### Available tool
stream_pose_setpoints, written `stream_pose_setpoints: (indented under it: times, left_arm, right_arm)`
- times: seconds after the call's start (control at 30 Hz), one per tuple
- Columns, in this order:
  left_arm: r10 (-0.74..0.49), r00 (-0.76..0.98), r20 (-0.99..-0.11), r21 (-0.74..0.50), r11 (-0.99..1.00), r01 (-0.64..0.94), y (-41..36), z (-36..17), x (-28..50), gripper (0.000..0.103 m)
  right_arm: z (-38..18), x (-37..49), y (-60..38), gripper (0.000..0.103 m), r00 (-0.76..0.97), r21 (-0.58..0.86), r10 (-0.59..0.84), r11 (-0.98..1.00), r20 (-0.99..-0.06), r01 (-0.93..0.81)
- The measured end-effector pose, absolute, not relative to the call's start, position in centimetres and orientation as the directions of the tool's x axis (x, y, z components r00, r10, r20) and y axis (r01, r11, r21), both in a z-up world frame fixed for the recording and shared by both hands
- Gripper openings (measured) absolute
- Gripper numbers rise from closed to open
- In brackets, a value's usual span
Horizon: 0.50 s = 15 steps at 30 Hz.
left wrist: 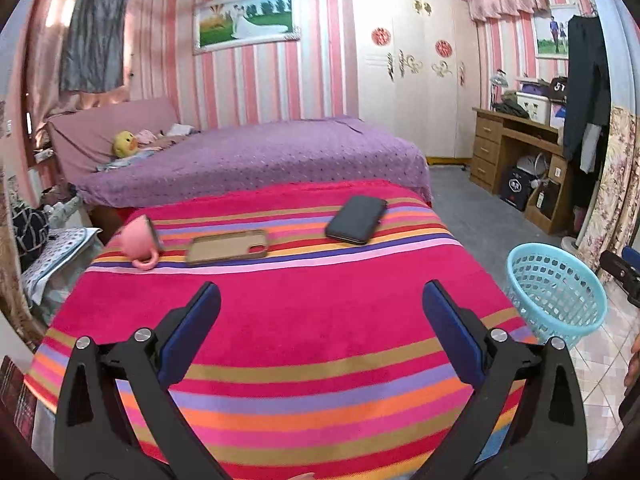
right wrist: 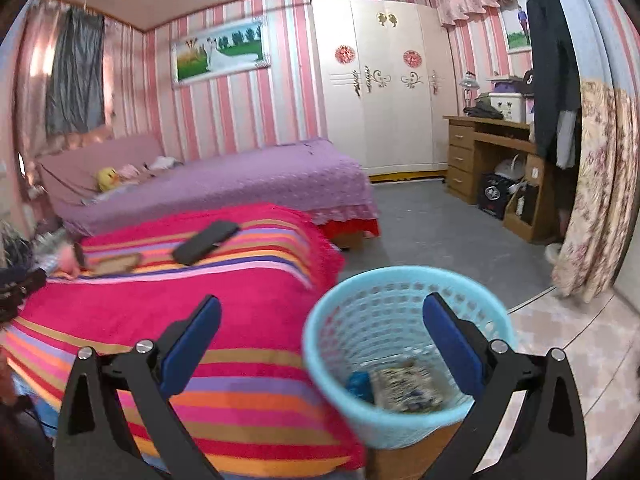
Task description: Collect trash
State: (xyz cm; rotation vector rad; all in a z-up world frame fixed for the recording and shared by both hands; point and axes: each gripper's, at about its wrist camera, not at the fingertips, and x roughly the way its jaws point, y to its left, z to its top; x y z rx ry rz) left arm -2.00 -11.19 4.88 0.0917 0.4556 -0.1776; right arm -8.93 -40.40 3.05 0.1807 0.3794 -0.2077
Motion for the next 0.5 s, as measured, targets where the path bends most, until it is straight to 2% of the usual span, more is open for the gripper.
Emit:
stream_pose_setpoints:
  times: [0.27, 0.5]
  left_arm:
    - [-0.118, 0.903, -0.414, 0.081, 0.983, 0.166, -9.0, 2.4, -5.8, 0.098]
    - [-0.125, 0.896, -0.427, 0.043, 0.986, 0.158, -8.0, 1.0, -5.7, 0.098]
  right_arm:
    - [1.3, -11.7, -35.1, 0.098, 0.905, 0.044, -0.191, 0.974, -0.38, 0.224]
    - [1.5, -11.9, -32.5, 0.098, 0.913, -0.026, -0.205, 0.977, -0.354, 0.209]
